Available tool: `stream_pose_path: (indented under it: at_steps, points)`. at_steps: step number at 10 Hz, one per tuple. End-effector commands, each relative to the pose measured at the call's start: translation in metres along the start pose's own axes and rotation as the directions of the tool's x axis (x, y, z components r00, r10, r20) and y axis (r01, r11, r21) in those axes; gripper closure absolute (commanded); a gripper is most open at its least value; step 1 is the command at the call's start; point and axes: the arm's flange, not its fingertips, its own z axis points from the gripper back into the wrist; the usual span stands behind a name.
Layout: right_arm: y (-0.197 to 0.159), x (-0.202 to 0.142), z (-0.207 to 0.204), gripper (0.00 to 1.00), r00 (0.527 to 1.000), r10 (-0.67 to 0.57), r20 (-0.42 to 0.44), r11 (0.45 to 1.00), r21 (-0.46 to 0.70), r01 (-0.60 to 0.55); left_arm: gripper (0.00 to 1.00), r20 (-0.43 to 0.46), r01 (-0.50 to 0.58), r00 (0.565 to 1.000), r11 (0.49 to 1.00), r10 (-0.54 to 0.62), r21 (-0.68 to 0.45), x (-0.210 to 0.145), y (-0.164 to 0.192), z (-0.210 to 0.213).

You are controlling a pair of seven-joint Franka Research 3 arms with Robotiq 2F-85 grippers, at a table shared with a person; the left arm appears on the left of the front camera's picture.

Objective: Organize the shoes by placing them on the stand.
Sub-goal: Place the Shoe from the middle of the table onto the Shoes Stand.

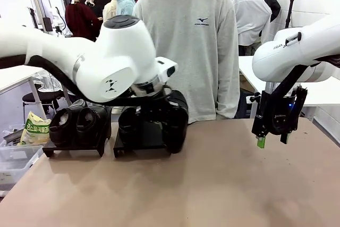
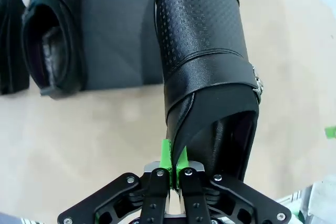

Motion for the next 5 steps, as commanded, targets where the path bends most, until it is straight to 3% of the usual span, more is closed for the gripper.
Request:
stream_pose_path:
  at_steps: [1,2,5]
  points:
    - [0.000,0.001,0.003,0.00,1.000,-0.012,-0.012,1.000,-0.022,0.012,1.00,0.097,-0.025,0.995,0.998,0.030,-0.055,-0.004,0.006,-0.002]
    - [0.000,0.001,0.003,0.00,1.000,-0.012,-0.012,1.000,-0.022,0.012,1.00,0.000,0.000,1.000,1.000,0.000,0.000,0.000,0.000,0.000]
    - [0.000,0.001,0.003,0.00,1.000,-0.012,-0.012,1.000,-0.022,0.012,1.00,0.067,-0.011,0.998,1.000,0.013,-0.027,0.005,0.013,-0.008]
